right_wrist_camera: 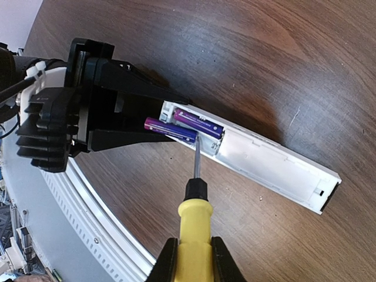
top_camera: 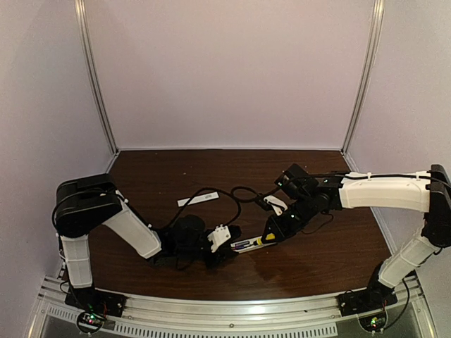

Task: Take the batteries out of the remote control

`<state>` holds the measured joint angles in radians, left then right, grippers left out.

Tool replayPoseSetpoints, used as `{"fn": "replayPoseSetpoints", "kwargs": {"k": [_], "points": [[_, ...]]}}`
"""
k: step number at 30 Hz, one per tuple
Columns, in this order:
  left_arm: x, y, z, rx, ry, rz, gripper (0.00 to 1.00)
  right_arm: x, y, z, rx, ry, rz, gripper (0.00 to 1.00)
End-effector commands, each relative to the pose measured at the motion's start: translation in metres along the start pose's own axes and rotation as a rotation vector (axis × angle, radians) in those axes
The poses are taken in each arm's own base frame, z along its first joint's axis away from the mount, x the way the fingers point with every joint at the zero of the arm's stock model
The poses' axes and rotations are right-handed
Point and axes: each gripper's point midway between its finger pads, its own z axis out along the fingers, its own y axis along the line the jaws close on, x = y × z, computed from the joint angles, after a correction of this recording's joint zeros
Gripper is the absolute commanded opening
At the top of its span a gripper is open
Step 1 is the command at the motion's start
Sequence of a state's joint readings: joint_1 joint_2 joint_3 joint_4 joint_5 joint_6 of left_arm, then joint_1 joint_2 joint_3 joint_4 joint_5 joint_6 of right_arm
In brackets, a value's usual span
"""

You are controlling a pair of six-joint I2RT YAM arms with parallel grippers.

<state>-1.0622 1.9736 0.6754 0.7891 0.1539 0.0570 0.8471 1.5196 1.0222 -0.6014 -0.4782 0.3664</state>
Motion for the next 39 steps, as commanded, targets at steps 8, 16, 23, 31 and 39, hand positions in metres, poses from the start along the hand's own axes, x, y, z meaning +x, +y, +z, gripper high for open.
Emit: {"fn": "replayPoseSetpoints", "kwargs": {"k": [8, 16, 23, 31, 39], "points": [[0.024, -0.007, 0.004, 0.02, 0.073, 0.004, 0.0, -0.009, 0.019, -0.001, -0.062, -0.022, -0.017, 0.0], [0.024, -0.007, 0.003, 0.019, 0.07, 0.001, 0.0, -0.01, 0.023, -0.001, -0.078, -0.025, -0.016, 0.0], [0.025, -0.008, 0.003, 0.02, 0.072, -0.001, 0.0, -0.01, 0.023, 0.0, -0.078, -0.024, -0.016, 0.0], [0.025, -0.007, 0.002, 0.015, 0.07, -0.002, 0.0, -0.011, 0.025, 0.0, -0.077, -0.027, -0.019, 0.0], [0.022, -0.004, -0.001, 0.0, 0.068, -0.001, 0.0, -0.01, 0.019, -0.008, -0.036, -0.042, -0.035, 0.0]]}}
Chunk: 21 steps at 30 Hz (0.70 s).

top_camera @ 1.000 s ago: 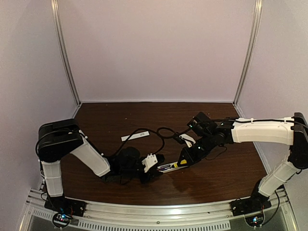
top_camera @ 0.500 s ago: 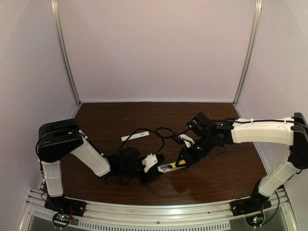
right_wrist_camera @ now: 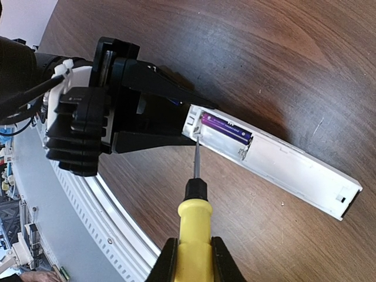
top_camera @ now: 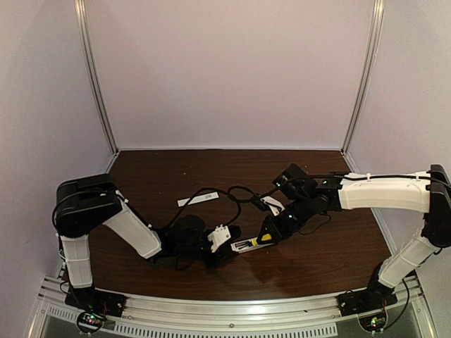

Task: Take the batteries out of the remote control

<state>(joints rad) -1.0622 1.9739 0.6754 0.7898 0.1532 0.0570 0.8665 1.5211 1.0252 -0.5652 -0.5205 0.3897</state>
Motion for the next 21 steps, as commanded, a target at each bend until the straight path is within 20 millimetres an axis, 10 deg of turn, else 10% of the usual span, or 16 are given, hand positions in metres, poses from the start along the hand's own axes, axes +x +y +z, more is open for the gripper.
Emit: {"fn": "replayPoseSetpoints", "kwargs": {"k": [1, 11, 21], "points": [[0.022, -0.004, -0.001, -0.001, 0.066, -0.003, 0.0, -0.007, 0.003, -0.011, 0.029, -0.033, -0.033, 0.0], [0.012, 0.006, -0.01, -0.064, 0.038, -0.023, 0.13, -0.013, -0.006, -0.027, 0.097, -0.086, -0.07, 0.0], [0.005, 0.012, -0.016, -0.095, 0.043, -0.027, 0.66, -0.015, -0.016, -0.038, 0.125, -0.137, -0.063, 0.0]]}}
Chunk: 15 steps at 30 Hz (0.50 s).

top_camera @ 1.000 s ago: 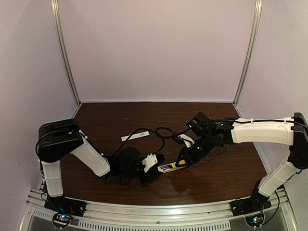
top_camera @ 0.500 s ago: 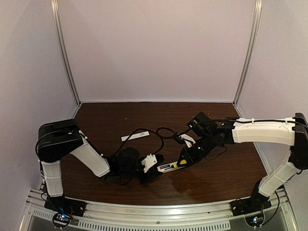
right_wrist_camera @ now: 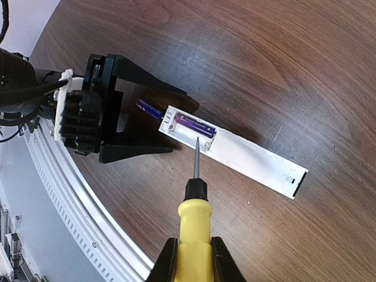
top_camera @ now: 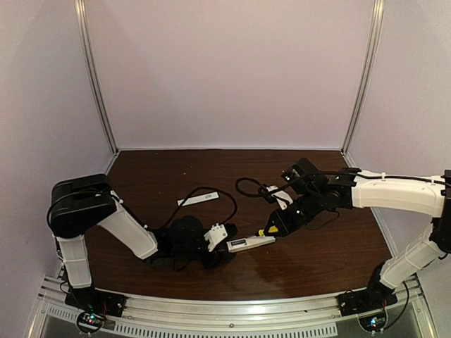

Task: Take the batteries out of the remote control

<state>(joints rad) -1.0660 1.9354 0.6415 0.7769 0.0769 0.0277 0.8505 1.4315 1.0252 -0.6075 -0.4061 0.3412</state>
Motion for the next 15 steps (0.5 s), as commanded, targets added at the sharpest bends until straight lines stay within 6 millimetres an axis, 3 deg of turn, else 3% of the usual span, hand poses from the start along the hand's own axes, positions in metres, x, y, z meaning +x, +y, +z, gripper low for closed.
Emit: {"fn": "replayPoseSetpoints", "kwargs": {"k": [1, 7, 15], "points": [[0.0, 0.004, -0.007, -0.028, 0.021, 0.005, 0.69, -0.006, -0.007, -0.01, 0.03, -0.054, -0.011, 0.0], [-0.023, 0.011, -0.017, -0.061, -0.022, 0.015, 0.96, -0.013, -0.011, -0.021, 0.049, -0.115, -0.01, 0.0], [-0.064, 0.05, -0.046, -0.273, -0.093, 0.02, 0.98, -0.035, -0.023, -0.047, 0.137, -0.255, -0.017, 0.0]]}}
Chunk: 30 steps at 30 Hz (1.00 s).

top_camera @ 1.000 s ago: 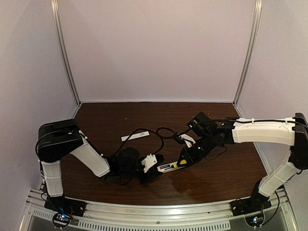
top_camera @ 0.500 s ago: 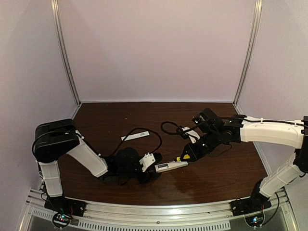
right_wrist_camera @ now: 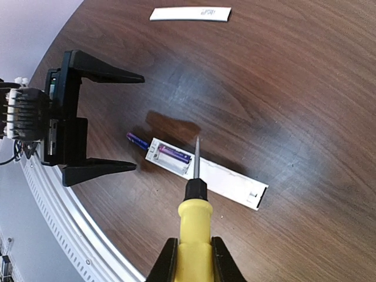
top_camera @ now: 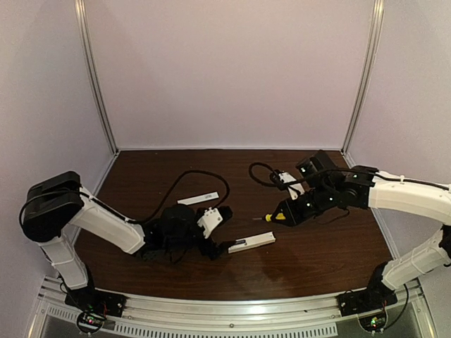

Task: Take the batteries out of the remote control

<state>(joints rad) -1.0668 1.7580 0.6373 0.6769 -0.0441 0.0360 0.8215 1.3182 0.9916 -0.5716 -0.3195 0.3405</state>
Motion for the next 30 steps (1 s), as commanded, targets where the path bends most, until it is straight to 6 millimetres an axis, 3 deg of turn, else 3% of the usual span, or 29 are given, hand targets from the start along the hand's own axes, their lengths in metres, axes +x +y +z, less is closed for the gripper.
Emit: {"fn": "replayPoseSetpoints", "kwargs": {"k": [1, 4, 8, 15, 18, 24, 30], "points": [[-0.027, 0.035, -0.017, -0.185, -0.051, 0.007, 0.97, -0.023, -0.015, -0.017, 0.09, -0.13, -0.014, 0.0], [-0.042, 0.06, -0.03, -0.324, -0.08, -0.008, 0.97, -0.037, -0.021, -0.027, 0.134, -0.206, -0.012, 0.0], [-0.053, 0.077, -0.037, -0.384, -0.112, -0.022, 0.97, -0.055, -0.028, -0.044, 0.183, -0.321, -0.001, 0.0], [-0.069, 0.089, -0.045, -0.14, -0.191, -0.247, 0.98, -0.079, -0.032, -0.072, 0.16, -0.542, 0.024, 0.0], [-0.07, 0.086, -0.055, -0.067, -0.216, -0.232, 0.98, -0.079, -0.035, -0.069, 0.146, -0.53, 0.042, 0.0], [-0.042, 0.058, -0.06, 0.043, -0.147, -0.169, 0.92, -0.06, -0.022, -0.047, 0.056, -0.4, 0.004, 0.0], [-0.011, 0.022, -0.045, 0.121, -0.042, -0.119, 0.87, -0.034, -0.007, -0.027, -0.051, -0.255, 0.016, 0.0]]}}
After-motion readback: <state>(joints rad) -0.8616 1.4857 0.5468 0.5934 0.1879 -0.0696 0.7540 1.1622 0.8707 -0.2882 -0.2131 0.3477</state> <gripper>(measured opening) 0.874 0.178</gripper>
